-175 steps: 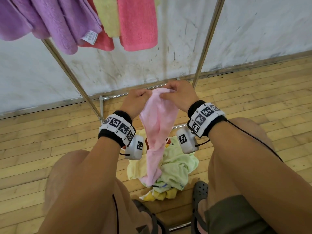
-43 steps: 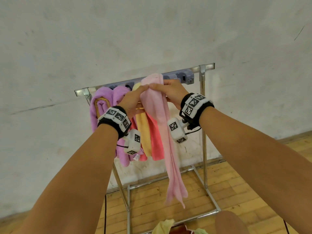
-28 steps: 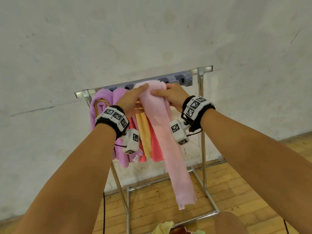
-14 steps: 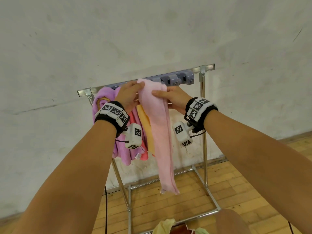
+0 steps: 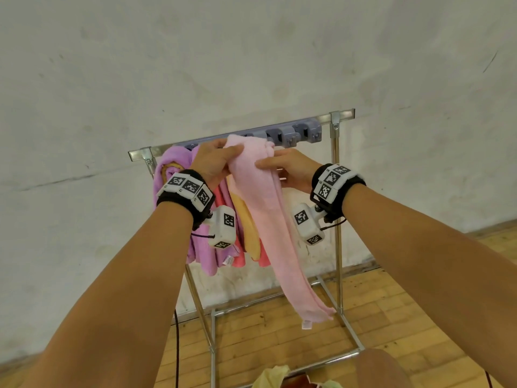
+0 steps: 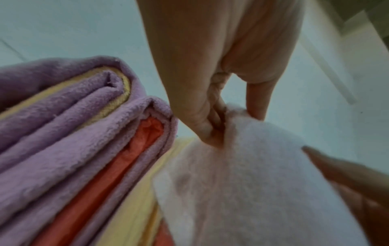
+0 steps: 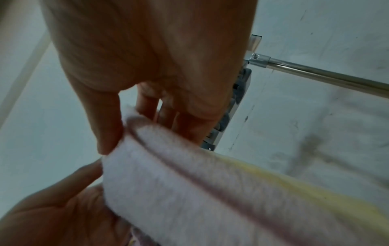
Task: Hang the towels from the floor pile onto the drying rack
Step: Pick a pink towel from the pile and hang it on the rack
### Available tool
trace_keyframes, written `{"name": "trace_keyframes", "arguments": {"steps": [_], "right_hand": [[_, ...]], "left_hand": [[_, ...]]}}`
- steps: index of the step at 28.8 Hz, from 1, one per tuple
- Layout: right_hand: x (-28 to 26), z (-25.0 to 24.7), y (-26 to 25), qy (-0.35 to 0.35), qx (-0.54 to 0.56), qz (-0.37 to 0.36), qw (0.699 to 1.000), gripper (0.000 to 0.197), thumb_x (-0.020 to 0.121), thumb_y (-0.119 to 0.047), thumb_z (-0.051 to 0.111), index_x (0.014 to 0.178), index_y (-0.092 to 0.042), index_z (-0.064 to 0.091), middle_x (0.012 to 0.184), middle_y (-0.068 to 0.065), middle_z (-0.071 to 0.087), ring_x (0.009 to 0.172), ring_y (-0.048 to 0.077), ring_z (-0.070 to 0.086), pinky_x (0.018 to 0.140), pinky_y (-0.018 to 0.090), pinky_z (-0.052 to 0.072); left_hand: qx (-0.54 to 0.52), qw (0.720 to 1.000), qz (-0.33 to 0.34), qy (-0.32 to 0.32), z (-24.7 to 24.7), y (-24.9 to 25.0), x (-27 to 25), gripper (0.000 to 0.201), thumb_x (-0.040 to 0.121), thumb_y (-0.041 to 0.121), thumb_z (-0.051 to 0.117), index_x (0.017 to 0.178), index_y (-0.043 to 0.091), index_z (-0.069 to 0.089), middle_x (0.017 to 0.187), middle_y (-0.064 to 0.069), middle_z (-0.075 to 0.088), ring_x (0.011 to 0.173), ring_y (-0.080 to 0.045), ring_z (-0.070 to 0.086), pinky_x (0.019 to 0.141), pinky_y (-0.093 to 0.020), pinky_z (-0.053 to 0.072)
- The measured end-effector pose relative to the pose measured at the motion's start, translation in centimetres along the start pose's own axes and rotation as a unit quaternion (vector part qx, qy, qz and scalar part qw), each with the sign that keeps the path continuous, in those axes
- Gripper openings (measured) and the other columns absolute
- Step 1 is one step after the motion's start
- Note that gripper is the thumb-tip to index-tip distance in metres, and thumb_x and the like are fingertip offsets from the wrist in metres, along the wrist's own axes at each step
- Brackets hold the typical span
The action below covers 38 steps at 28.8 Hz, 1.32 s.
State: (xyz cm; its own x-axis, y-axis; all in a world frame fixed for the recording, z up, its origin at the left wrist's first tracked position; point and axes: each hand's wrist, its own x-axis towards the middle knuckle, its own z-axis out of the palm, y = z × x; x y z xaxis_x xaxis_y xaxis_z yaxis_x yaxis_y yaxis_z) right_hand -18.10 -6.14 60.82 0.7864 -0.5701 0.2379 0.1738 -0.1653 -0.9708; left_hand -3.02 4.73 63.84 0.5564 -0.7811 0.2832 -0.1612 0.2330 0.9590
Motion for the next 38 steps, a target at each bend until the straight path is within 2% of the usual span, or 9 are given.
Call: {"name": "trace_keyframes", "arguments": {"steps": [4,7,12,16,21,24,28,34,38], "right_hand": [[0.1,0.1,-0.9,0.037,0.007,-0.055,0.998,0.034,0.084,-0.020,0.076,0.115,-0.006,0.069,0.108,0.007,0.074,0.097,0.023,0.071,0.080,0.031,0.058],[0.3,0.2,-1.4,0.063,0.039,-0.083,0.994,0.032,0.086,-0.019,0.075,0.115,-0.006,0.070,0.109,0.008,0.074,0.100,0.024,0.071,0.083,0.034,0.059],[0.0,0.4,-1.8,0.025,0.027,-0.029,0.999,0.034,0.088,-0.019,0.072,0.120,-0.011,0.065,0.104,0.005,0.073,0.092,0.020,0.070,0.073,0.030,0.056],[-0.3,0.5,-1.8,0.007,-0.039,-0.025,0.999,0.030,0.086,-0.010,0.072,0.115,-0.004,0.068,0.102,0.011,0.071,0.091,0.024,0.068,0.083,0.034,0.058],[0.4,0.3,-2.1,0.095,-0.042,-0.066,0.992,0.035,0.081,-0.022,0.077,0.112,-0.007,0.071,0.107,0.010,0.074,0.102,0.028,0.070,0.093,0.048,0.056],[0.5,0.3,-1.9,0.081,-0.014,-0.054,0.995,0.030,0.085,-0.020,0.073,0.113,-0.008,0.070,0.107,0.010,0.074,0.102,0.026,0.071,0.094,0.045,0.056],[-0.1,0.3,-1.8,0.024,-0.023,-0.008,0.999,0.034,0.087,-0.009,0.070,0.120,-0.003,0.064,0.114,0.013,0.071,0.106,0.028,0.068,0.090,0.039,0.057],[0.7,0.0,-2.5,0.098,-0.022,-0.073,0.992,0.033,0.079,-0.017,0.079,0.109,-0.006,0.071,0.105,0.009,0.075,0.101,0.027,0.071,0.089,0.044,0.058],[0.6,0.6,-2.7,0.068,-0.024,-0.027,0.997,0.037,0.082,-0.022,0.075,0.117,-0.011,0.068,0.111,0.006,0.073,0.103,0.023,0.069,0.082,0.036,0.058]], "left_hand": [[-0.003,0.997,-0.062,-0.051,-0.4,-0.4,-0.7,0.046,0.092,0.027,0.066,0.132,0.008,0.055,0.114,-0.008,0.067,0.100,-0.026,0.065,0.068,-0.031,0.057],[0.026,0.993,-0.072,-0.095,-0.3,-0.8,-1.2,0.042,0.090,0.020,0.068,0.130,0.012,0.056,0.112,-0.004,0.070,0.095,-0.022,0.070,0.073,-0.032,0.058],[-0.007,0.999,-0.017,-0.028,0.1,0.2,-0.7,0.040,0.091,0.010,0.067,0.129,0.007,0.056,0.110,-0.009,0.069,0.094,-0.023,0.068,0.068,-0.030,0.057],[-0.039,0.999,0.004,0.034,0.2,0.7,-0.6,0.039,0.092,0.010,0.066,0.128,0.010,0.053,0.103,-0.008,0.063,0.083,-0.019,0.061,0.060,-0.027,0.053],[0.031,0.994,-0.071,-0.073,0.2,0.4,-1.4,0.052,0.085,0.018,0.071,0.133,0.021,0.053,0.116,-0.011,0.065,0.089,-0.025,0.066,0.068,-0.033,0.056],[0.035,0.997,-0.042,-0.047,0.6,0.6,-1.6,0.050,0.087,0.005,0.069,0.131,0.022,0.055,0.111,-0.010,0.065,0.083,-0.023,0.067,0.063,-0.030,0.056],[-0.014,1.000,0.018,-0.003,0.4,1.1,-1.2,0.042,0.088,0.004,0.068,0.126,0.018,0.059,0.113,-0.014,0.062,0.079,-0.022,0.066,0.062,-0.031,0.057],[0.033,0.996,-0.036,-0.079,0.6,1.2,-2.1,0.044,0.088,0.014,0.070,0.130,0.022,0.057,0.107,-0.007,0.067,0.087,-0.024,0.068,0.068,-0.031,0.057],[0.010,0.999,0.018,-0.029,0.5,1.5,-1.8,0.035,0.087,0.004,0.069,0.119,0.018,0.063,0.110,-0.011,0.063,0.076,-0.020,0.066,0.061,-0.027,0.056]]}}
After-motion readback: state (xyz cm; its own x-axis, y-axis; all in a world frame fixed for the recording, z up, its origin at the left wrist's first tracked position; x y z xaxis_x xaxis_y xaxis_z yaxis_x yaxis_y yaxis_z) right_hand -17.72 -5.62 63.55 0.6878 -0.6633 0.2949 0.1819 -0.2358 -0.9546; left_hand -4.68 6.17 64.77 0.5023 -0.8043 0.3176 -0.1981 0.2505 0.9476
